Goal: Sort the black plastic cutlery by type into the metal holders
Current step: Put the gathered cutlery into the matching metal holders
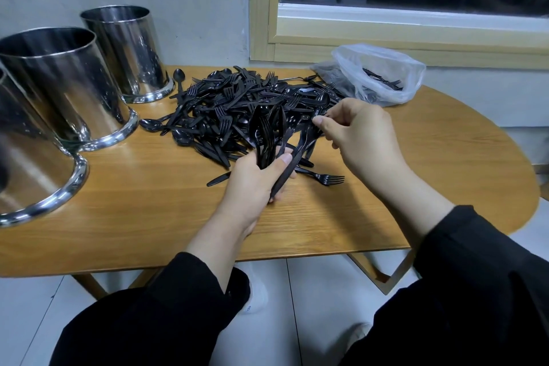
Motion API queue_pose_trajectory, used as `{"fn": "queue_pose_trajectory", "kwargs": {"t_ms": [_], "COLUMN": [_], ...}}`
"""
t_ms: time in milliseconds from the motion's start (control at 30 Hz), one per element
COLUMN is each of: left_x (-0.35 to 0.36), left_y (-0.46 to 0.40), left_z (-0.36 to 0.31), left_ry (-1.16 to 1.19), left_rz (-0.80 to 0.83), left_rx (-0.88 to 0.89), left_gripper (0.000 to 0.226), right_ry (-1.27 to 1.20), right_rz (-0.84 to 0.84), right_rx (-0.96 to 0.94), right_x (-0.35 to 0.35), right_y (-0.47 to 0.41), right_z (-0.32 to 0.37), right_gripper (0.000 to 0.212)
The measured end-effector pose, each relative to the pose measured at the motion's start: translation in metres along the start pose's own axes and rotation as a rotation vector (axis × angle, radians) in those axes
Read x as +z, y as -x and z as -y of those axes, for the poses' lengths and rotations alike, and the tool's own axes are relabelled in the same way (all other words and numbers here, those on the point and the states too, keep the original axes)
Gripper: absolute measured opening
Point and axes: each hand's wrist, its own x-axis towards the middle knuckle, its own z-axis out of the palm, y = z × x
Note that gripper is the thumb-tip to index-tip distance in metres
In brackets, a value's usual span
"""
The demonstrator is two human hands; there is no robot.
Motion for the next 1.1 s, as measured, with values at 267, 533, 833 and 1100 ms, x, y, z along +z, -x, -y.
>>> {"fn": "queue_pose_trajectory", "kwargs": {"t_ms": [267,533,833,1100], "left_x": [-0.003,-0.006,-0.004,-0.051], "left_y": [-0.004,-0.007,-0.002,0.003], "left_z": [0.002,0.006,0.000,-0.021], "left_ry": [0.057,0.113,0.088,0.030], "left_rz": [0.049,-0.038,-0.106,-0.348], "left_rx": [0.000,-0.004,0.032,0.092], "left_gripper": [0.007,0.020,0.014,0.015], "right_ry": [0.054,0.281,0.268,0.092], "right_rz": [-0.005,0.194,0.261,0.041], "right_rx": [-0.041,0.125,0.172,0.002], "right_x": [0.013,0.003,0.011,-0.002], "right_y": [-0.010,0.013,0.039,0.035], "right_z": [-0.008,-0.045,-0.054,-0.054], "right_gripper": [0.022,0.038,0.028,0.011]}}
